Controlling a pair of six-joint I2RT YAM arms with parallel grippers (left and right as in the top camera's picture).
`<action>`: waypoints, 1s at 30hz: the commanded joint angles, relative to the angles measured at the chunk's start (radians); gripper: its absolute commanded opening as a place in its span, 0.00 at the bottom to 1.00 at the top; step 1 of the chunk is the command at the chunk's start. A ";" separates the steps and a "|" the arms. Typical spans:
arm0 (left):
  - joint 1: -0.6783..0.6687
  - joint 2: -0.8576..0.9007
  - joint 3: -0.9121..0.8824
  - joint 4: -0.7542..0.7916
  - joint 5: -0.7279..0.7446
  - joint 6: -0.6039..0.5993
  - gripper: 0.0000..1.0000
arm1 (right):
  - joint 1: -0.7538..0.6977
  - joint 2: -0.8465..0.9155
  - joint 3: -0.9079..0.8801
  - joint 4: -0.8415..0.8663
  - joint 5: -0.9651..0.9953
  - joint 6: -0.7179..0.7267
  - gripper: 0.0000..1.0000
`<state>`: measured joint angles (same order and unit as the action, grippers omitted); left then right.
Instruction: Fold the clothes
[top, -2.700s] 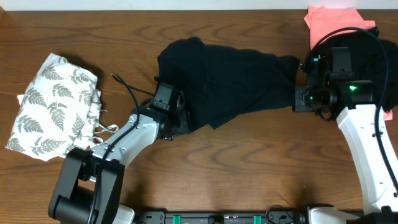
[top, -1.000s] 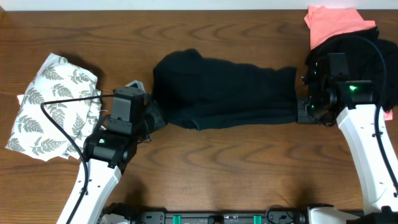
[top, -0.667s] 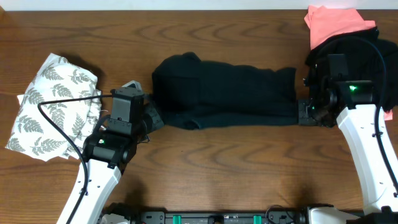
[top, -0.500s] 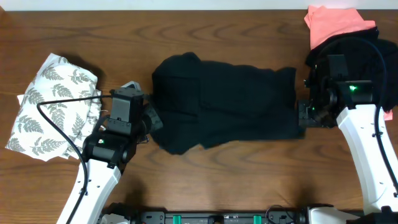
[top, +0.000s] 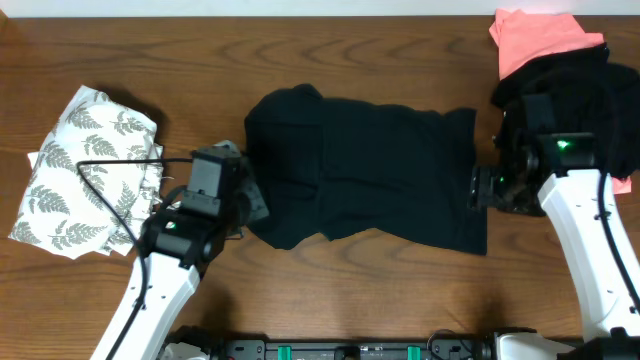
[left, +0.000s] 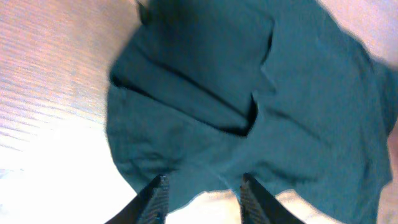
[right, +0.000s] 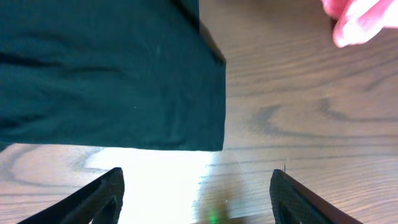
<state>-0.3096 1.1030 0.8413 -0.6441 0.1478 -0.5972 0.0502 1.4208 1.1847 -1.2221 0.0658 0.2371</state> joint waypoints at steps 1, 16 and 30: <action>-0.040 0.062 0.008 0.003 0.108 -0.028 0.43 | -0.004 0.005 -0.073 0.023 -0.031 0.040 0.74; -0.175 0.275 0.000 0.067 0.140 -0.134 0.44 | -0.004 0.005 -0.347 0.206 -0.153 0.172 0.72; -0.174 0.275 0.000 0.058 0.129 -0.087 0.50 | -0.004 0.005 -0.554 0.464 -0.153 0.347 0.42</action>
<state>-0.4820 1.3769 0.8413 -0.5861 0.2821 -0.7116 0.0498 1.4208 0.6525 -0.7780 -0.0830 0.5236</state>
